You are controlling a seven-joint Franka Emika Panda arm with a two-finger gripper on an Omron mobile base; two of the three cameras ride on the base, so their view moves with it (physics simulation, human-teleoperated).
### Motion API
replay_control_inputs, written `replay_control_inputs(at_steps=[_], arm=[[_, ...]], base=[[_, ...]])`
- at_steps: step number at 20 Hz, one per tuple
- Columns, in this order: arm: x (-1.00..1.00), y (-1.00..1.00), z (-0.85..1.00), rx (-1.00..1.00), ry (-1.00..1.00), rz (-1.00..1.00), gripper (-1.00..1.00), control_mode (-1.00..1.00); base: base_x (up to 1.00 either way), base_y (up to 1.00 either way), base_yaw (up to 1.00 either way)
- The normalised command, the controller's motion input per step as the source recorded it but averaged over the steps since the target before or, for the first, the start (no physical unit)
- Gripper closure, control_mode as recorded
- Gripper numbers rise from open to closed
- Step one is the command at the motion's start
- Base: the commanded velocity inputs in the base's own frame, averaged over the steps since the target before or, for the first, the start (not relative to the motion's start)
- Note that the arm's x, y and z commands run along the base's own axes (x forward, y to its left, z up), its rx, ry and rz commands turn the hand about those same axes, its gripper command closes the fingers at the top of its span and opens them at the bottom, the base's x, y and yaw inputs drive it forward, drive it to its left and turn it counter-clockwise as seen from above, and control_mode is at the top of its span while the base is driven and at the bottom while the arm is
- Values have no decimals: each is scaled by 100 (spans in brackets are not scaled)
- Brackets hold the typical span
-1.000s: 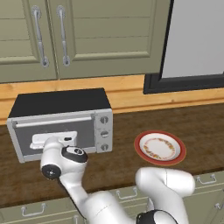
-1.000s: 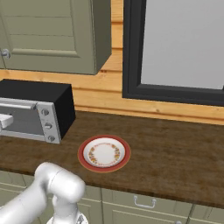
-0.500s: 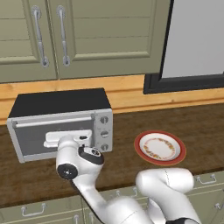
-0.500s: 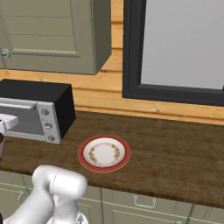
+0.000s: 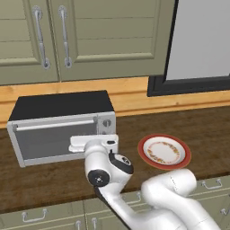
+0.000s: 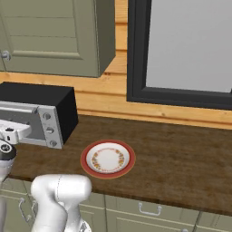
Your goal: Pick up the kebab skewer and baguette bread, and place them inside the toaster oven. Close the toaster oven door and start by setting the timer.
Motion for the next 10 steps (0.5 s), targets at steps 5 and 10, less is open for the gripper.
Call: replay_control_inputs(at_steps=[5,10], arm=[[-7,-77,16,0,0,0,-100,-100],[0,-37,11,0,0,1,-100,-100]], base=[[0,0,0],[0,0,0]])
